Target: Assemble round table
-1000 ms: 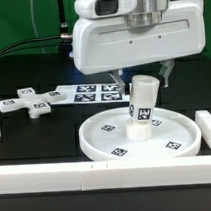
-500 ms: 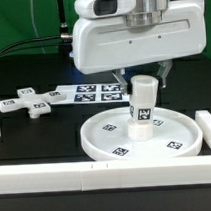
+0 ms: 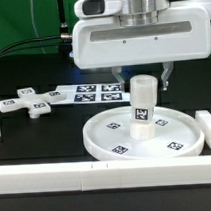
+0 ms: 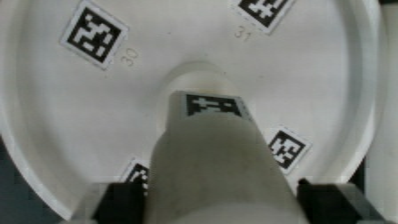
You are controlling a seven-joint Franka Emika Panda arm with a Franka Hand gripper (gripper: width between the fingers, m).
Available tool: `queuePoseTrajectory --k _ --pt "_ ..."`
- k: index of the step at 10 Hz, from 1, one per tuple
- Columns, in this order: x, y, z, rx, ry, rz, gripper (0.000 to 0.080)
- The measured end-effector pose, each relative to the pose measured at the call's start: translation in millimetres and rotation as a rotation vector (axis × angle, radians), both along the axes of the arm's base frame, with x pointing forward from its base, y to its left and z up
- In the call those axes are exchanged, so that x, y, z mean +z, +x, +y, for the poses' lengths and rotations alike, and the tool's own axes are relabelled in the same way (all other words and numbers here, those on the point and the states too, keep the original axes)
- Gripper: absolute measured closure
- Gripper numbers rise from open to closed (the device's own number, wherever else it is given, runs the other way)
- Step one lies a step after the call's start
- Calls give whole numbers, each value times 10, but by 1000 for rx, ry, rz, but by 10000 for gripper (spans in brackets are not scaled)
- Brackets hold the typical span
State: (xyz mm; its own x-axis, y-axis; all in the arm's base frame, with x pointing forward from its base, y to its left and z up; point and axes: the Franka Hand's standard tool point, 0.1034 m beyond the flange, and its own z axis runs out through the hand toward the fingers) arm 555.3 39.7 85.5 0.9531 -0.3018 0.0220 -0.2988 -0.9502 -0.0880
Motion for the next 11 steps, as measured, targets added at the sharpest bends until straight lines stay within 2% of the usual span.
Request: queuePoseTrajectory --k 4,9,11 --pt "-12 -2 33 -415 52 8 387" --pt "-11 12 39 -699 97 39 387" --pt "-19 14 -7 -909 166 53 387"
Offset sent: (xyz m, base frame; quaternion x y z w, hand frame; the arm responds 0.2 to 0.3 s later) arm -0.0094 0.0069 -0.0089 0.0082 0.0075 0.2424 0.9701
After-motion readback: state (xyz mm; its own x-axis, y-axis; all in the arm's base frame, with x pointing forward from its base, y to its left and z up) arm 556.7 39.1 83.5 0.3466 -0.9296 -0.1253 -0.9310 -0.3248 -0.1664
